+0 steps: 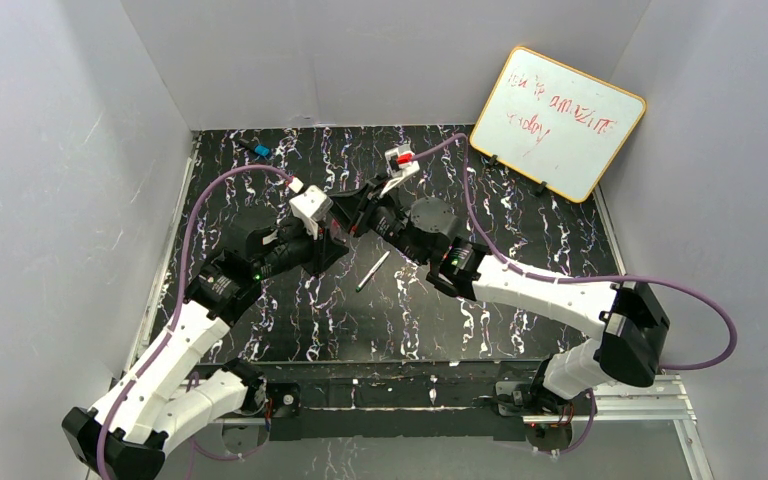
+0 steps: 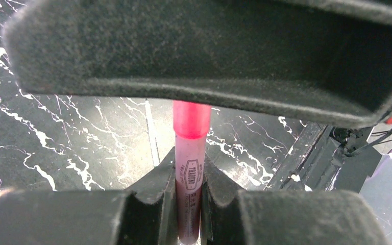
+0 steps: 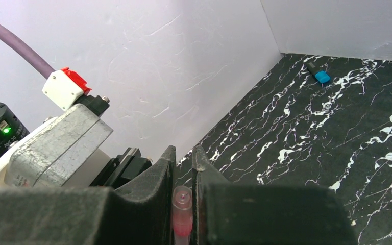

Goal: Insert the pens into the pen caps

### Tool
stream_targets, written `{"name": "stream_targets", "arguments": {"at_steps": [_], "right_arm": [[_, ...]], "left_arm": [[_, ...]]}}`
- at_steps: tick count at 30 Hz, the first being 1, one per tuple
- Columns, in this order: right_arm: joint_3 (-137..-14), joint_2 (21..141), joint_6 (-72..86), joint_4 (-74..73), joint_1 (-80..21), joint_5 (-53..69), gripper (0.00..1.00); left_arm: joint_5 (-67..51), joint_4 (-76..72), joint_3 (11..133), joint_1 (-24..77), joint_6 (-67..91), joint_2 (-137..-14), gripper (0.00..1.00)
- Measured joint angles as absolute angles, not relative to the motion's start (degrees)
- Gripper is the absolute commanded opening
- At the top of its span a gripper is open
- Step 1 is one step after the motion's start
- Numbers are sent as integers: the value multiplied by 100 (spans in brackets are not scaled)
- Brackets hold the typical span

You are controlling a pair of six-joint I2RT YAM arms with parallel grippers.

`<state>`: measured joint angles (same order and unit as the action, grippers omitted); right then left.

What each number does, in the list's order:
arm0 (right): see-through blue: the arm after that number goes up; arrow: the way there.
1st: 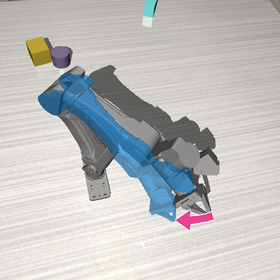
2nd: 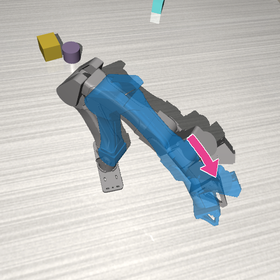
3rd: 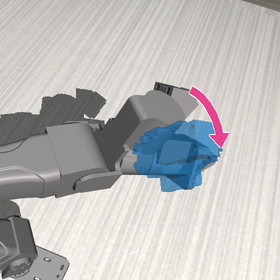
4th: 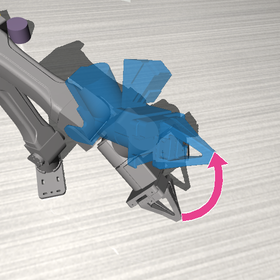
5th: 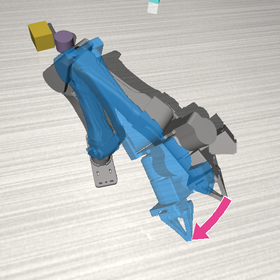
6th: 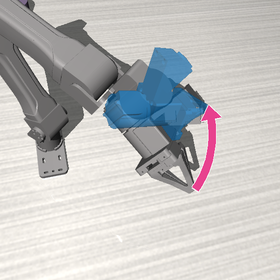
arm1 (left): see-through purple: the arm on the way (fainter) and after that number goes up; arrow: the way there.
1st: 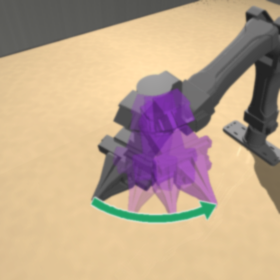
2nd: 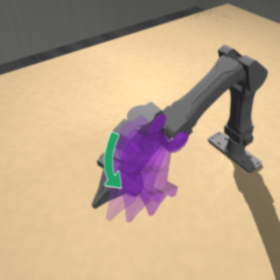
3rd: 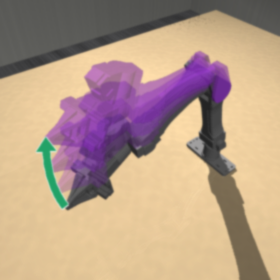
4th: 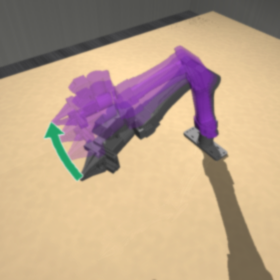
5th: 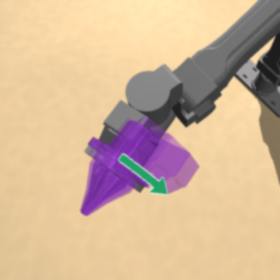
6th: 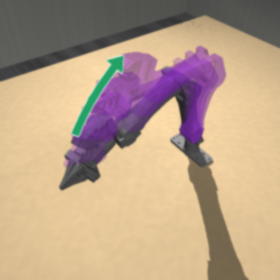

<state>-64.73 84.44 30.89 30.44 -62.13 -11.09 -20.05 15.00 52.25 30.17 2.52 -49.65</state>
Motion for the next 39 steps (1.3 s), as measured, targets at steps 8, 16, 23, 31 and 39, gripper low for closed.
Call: {"name": "stream_targets", "arguments": {"at_steps": [8,16,23,31,39], "right_arm": [[-6473,8464,3087,3046,-6243,-1190,1],[-6471,8488,3089,3050,-6246,-1188,1],[-6425,8506,3089,3155,-6246,-1188,1],[-6420,8517,3085,3173,-6246,-1192,1],[-6477,8495,3074,3035,-6257,-1208,1]], "left_arm": [[-1951,1516,5225,3020,207,-4965,0],[-1885,1573,5225,3020,110,-4967,0],[-1885,1573,5225,3020,106,-4993,0],[-1890,1577,5225,3020,110,-5017,0],[-1876,1601,5205,3020,119,-4998,0]]}}
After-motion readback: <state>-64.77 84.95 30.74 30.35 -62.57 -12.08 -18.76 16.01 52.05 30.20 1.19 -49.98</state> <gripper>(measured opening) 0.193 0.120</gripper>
